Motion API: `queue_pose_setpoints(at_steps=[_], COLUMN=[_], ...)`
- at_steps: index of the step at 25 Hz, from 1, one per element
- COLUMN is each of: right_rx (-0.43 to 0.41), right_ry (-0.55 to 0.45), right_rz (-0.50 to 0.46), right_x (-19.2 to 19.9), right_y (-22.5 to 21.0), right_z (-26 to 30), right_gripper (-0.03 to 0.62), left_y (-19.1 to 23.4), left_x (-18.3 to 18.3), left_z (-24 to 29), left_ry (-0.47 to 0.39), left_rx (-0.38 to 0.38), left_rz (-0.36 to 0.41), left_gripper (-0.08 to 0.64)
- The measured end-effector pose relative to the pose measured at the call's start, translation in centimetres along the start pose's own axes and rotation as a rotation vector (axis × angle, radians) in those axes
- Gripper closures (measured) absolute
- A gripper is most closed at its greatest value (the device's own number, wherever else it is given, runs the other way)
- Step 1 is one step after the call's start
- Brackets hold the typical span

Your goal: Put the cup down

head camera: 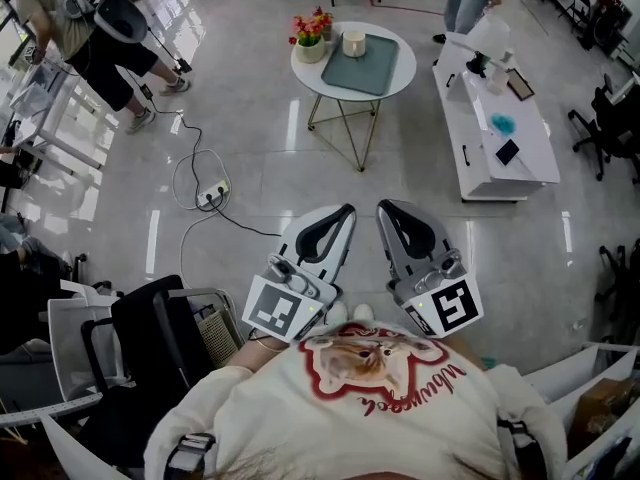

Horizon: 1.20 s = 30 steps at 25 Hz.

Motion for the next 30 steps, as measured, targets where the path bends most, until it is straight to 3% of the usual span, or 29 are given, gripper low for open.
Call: queue_pose_setpoints(at_steps=[7, 15, 20, 30], right_rx=[-0.011, -0.032, -0.039, -0.049], right_ry=[0.009, -0.025, -0.020, -0.024], right_rz=[-0.009, -0.029, -0.039, -0.034], right_x=[-0.1, -1.2, -1.3, -1.3], right_y=[-0.7, -0.7, -0.4, -0.1], right_z=[-1.4, -1.9, -2.1, -2.0], right_gripper=[0.565, 0.565, 0.565, 0.565], left_y=[-2.1, -2.5, -3.4, -3.3], left_x=[-0.3, -0.5, -0.9, -1.0], left_z=[0.7, 0.7, 0.8, 0.4], left_ry=[-0.006, -0.046, -0.008, -0.013], left_rx=[0.014, 0.008, 0.011, -0.004], left_rz=[-0.049, 0.024, -0.017, -0.014], left_gripper=[0.543, 0.543, 0.543, 0.543])
Point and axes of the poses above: the fingertips, and each gripper's own axes: z forward along the fingers, y to its left, x out of its underside, the point moved 9 cm from there along -z, backward along the fingers, and after that the axes turned 1 degree about -x, right-handed, at the moved point
